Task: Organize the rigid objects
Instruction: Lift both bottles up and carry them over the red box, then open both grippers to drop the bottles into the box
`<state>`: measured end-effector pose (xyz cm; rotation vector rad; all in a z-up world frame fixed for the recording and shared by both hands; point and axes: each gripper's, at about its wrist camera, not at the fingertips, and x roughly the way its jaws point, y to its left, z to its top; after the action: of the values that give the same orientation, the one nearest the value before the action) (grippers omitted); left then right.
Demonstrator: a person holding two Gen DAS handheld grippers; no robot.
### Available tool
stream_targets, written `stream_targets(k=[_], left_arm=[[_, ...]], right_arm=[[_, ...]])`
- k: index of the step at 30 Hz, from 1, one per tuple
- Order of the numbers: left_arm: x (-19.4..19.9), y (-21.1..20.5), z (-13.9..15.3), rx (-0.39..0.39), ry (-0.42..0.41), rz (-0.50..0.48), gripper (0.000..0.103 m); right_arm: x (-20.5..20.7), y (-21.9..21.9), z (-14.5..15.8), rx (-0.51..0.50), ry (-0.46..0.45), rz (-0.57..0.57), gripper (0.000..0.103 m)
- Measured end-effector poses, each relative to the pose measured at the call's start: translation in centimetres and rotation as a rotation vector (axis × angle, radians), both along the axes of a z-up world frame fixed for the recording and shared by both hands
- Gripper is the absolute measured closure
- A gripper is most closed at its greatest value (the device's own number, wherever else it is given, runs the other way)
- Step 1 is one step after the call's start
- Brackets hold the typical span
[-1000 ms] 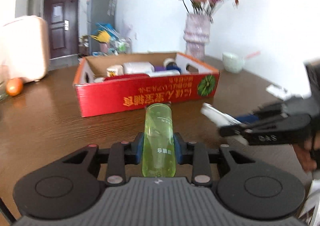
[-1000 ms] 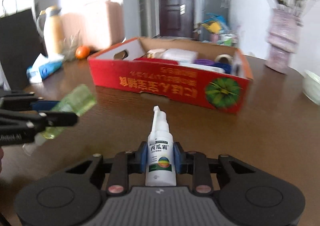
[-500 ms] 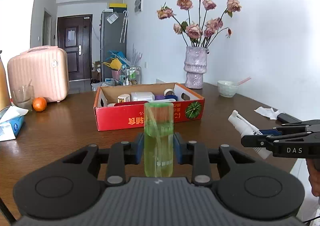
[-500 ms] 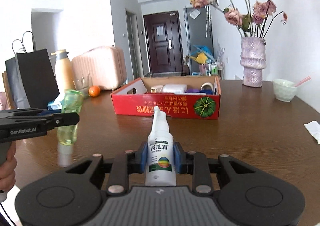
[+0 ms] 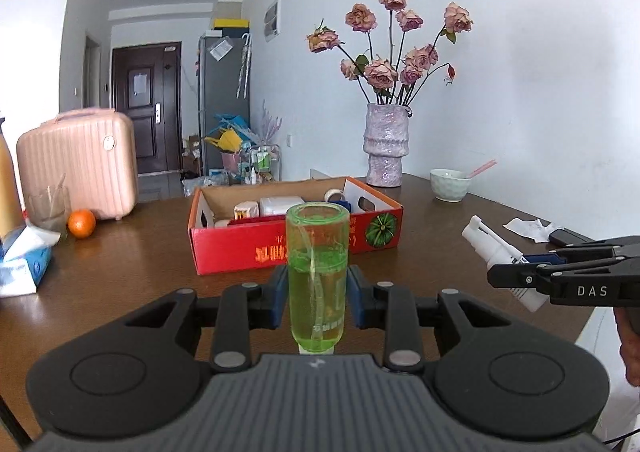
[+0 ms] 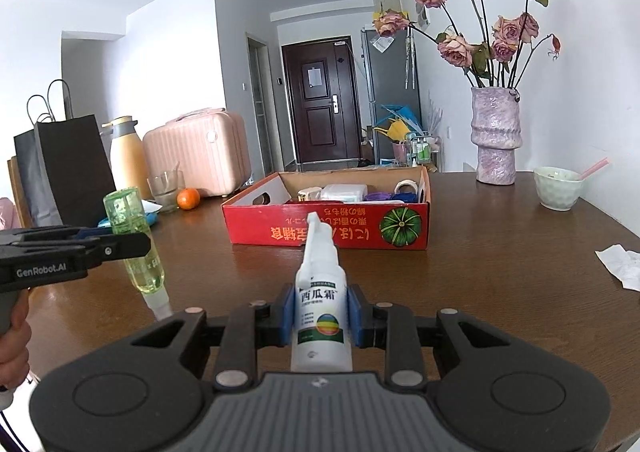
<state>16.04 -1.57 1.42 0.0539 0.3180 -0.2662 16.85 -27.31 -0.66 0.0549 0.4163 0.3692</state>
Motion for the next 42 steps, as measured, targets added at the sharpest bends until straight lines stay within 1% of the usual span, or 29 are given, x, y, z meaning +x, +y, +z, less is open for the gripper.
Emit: stream_targets(k=[2,5,6,9,11,13,15,19,23,26,28,31,32,34,35,36,37,38,40,42], left_arm=[[1.3,0.1,0.5,0.009,-0.010,-0.005,0.072],[4.0,0.6,1.4,0.001,-0.014,-0.025,0.072],[5.0,0.6,1.7,0.016,-0.020,-0.027,0.072],[8.8,0.4,3.0,0.096,-0.067,-0.027,0.072],[11.4,0.5,4.1,0.130,-0.082,-0.024,0.072],[14.4,0.8,4.8,0.148,-0.076,-0.038,0.072],[17.7,1.1,4.9,0.148,-0.051,-0.042,0.072],[23.1,1.3,4.1,0.140,0.009,-0.058,0.072],[27.0,0.0,2.0,0.201,0.045,-0.085,0.072],[29.7,-1.0,0.4,0.206,0.096,-0.124,0.072],[30.8,-1.8,-0.7,0.218,0.113,-0.147,0.072],[31.9,-3.3,-2.5,0.235,0.141,-0.158,0.071],[32.1,-3.8,-2.9,0.232,0.136,-0.170,0.069],[32.1,-4.4,-3.8,0.220,0.126,-0.187,0.053],[32.2,-4.6,-4.1,0.213,0.131,-0.198,0.043],[32.2,-4.7,-4.3,0.209,0.136,-0.209,0.041],[32.2,-4.8,-4.5,0.207,0.143,-0.213,0.041],[32.4,-5.0,-4.6,0.205,0.149,-0.214,0.041],[32.7,-4.8,-4.6,0.192,0.156,-0.203,0.040],[33.1,-4.0,-4.4,0.159,0.171,-0.177,0.035]], right_arm=[[1.2,-0.1,0.4,-0.010,-0.005,0.003,0.077],[3.8,-0.3,1.2,-0.005,-0.010,0.012,0.077],[4.8,-0.3,1.4,-0.004,-0.007,0.013,0.077],[8.6,-0.2,2.0,-0.012,0.009,0.013,0.077],[11.2,-0.1,2.5,-0.022,0.008,0.012,0.077],[13.5,0.0,3.0,-0.022,0.007,0.014,0.077],[16.3,0.0,3.5,-0.014,0.011,0.016,0.077],[21.8,0.1,3.3,0.003,0.074,0.010,0.077],[26.6,0.6,1.9,-0.020,0.131,-0.007,0.076],[28.8,1.0,0.9,-0.043,0.156,-0.018,0.076],[29.8,1.4,0.1,-0.056,0.169,-0.018,0.076],[31.1,2.0,-1.1,-0.078,0.193,-0.016,0.076],[31.4,2.2,-1.4,-0.086,0.195,-0.016,0.076],[31.5,2.6,-1.8,-0.105,0.172,-0.015,0.075],[31.4,2.8,-2.0,-0.118,0.164,-0.016,0.069],[31.4,2.8,-2.0,-0.123,0.158,-0.023,0.064],[31.4,2.6,-2.0,-0.119,0.148,-0.037,0.056],[31.4,2.2,-1.9,-0.109,0.143,-0.047,0.051],[31.6,1.6,-1.5,-0.085,0.143,-0.057,0.050],[31.8,0.9,-1.1,-0.062,0.141,-0.069,0.050]])
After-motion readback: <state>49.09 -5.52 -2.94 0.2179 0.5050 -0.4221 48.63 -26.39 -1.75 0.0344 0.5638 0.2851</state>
